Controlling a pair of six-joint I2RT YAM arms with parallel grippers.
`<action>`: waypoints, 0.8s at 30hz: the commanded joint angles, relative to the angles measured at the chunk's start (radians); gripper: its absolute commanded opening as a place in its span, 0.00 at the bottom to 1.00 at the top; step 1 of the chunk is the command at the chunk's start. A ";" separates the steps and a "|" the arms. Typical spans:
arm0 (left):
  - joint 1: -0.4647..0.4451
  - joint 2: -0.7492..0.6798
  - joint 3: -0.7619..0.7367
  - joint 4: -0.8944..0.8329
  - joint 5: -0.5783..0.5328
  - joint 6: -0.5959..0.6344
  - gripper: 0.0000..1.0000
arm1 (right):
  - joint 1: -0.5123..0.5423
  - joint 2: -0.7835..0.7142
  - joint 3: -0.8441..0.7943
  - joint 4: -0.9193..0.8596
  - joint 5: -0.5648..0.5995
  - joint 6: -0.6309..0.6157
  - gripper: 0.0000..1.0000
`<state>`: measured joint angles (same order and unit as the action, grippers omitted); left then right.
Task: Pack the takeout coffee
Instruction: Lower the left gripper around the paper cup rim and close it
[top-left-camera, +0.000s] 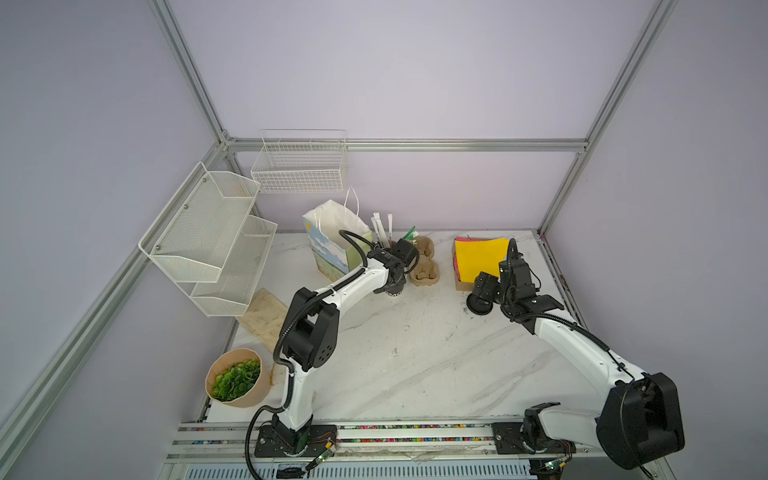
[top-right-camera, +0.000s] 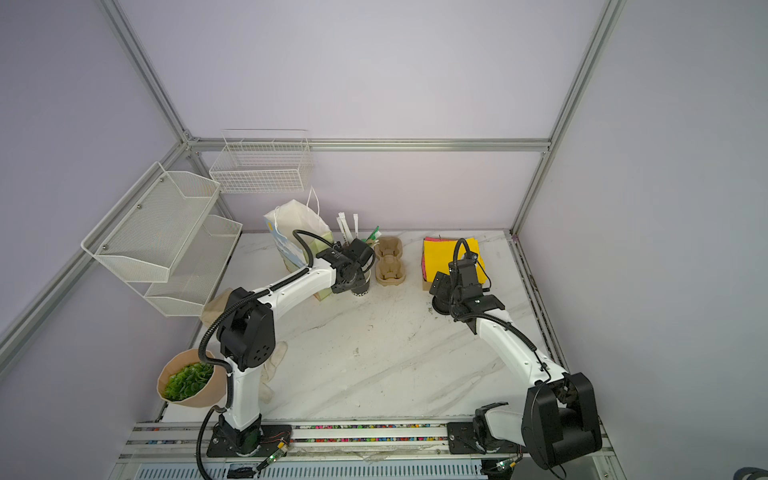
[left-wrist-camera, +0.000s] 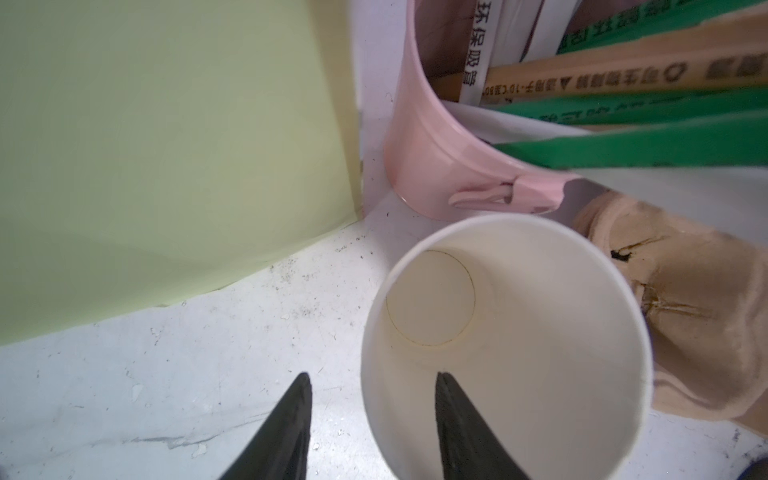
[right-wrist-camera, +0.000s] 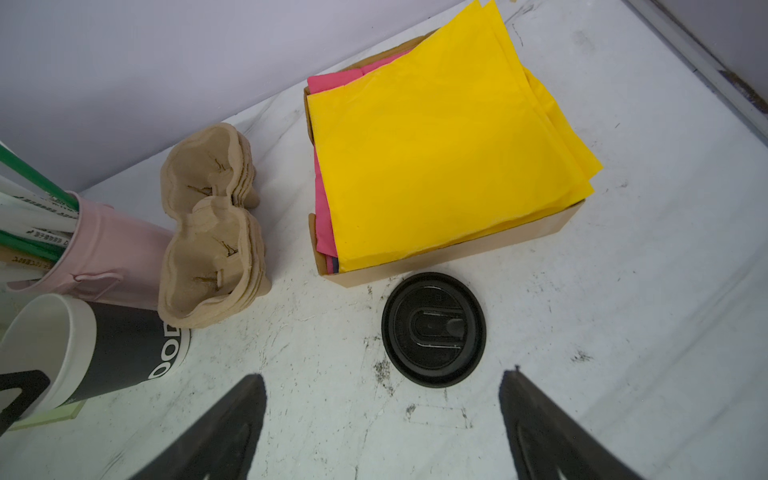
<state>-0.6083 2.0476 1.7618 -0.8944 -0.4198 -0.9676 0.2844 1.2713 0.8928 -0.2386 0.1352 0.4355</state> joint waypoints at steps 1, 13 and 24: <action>0.010 0.002 0.102 0.008 -0.019 -0.005 0.44 | 0.009 0.004 0.026 -0.031 0.018 -0.007 0.91; 0.015 0.024 0.109 0.009 -0.023 0.015 0.29 | 0.018 0.005 0.029 -0.036 0.025 -0.004 0.91; 0.016 0.026 0.115 0.008 -0.011 0.031 0.13 | 0.021 -0.007 0.031 -0.045 0.026 0.000 0.91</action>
<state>-0.6010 2.0785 1.7763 -0.8906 -0.4229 -0.9485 0.2981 1.2747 0.8940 -0.2596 0.1425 0.4358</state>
